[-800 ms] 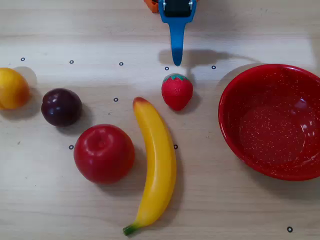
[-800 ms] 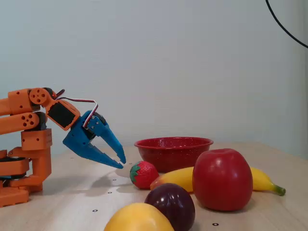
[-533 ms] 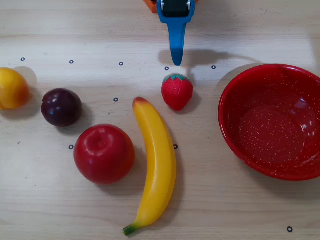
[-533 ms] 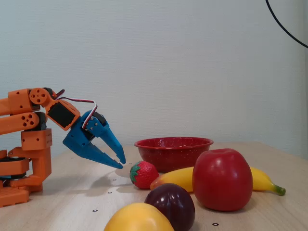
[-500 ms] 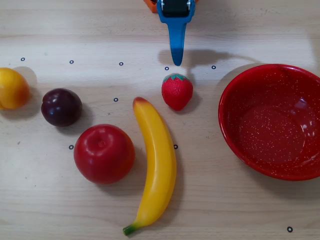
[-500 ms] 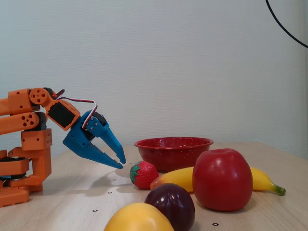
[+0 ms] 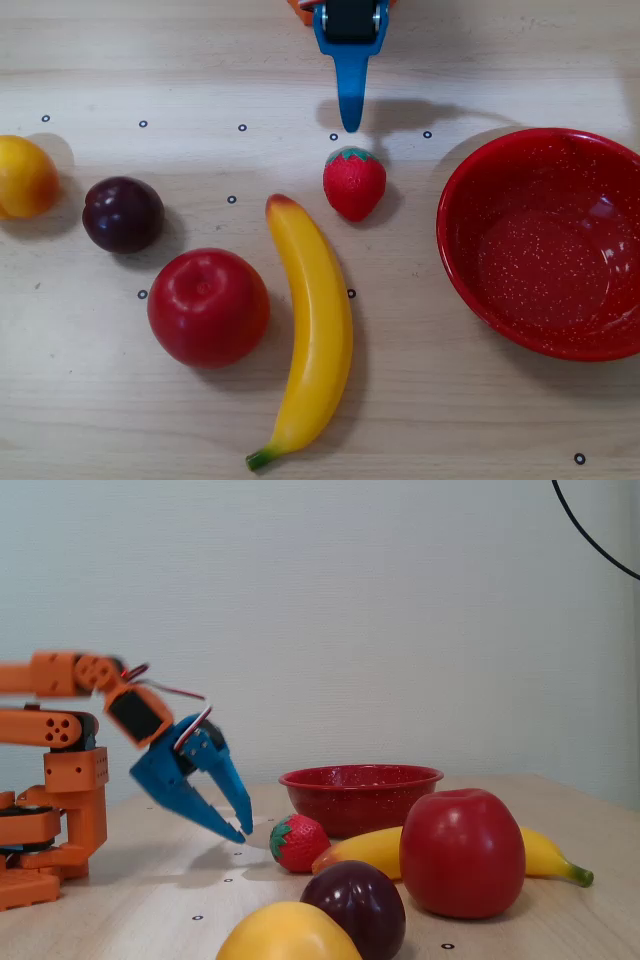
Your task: Put the peach in the red bowl.
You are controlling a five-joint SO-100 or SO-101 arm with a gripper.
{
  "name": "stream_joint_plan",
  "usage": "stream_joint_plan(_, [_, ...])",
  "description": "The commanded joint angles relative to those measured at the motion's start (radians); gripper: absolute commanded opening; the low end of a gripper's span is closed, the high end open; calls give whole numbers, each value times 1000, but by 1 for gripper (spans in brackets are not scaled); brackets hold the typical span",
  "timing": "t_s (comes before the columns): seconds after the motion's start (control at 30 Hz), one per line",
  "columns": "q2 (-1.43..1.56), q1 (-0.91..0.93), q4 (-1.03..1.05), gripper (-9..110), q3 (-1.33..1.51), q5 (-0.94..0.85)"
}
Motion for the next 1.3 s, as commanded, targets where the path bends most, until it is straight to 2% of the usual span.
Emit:
stream_joint_plan(0.0, [-129, -23, 48, 0, -265, -3])
stream_joint_plan(0.33, [-541, -147, 287, 0, -870, 187])
stream_joint_plan(0.57, [-841, -284, 600, 0, -1356, 265])
stream_joint_plan(0.97, [-1187, -624, 885, 1, -1907, 535])
stream_joint_plan(1.07, [-1307, -730, 931, 6, -2023, 603])
stream_joint_plan(1.17, [-1436, -831, 965, 20, -2146, 647])
stream_joint_plan(1.27, [-1574, -919, 1025, 29, -2295, 709])
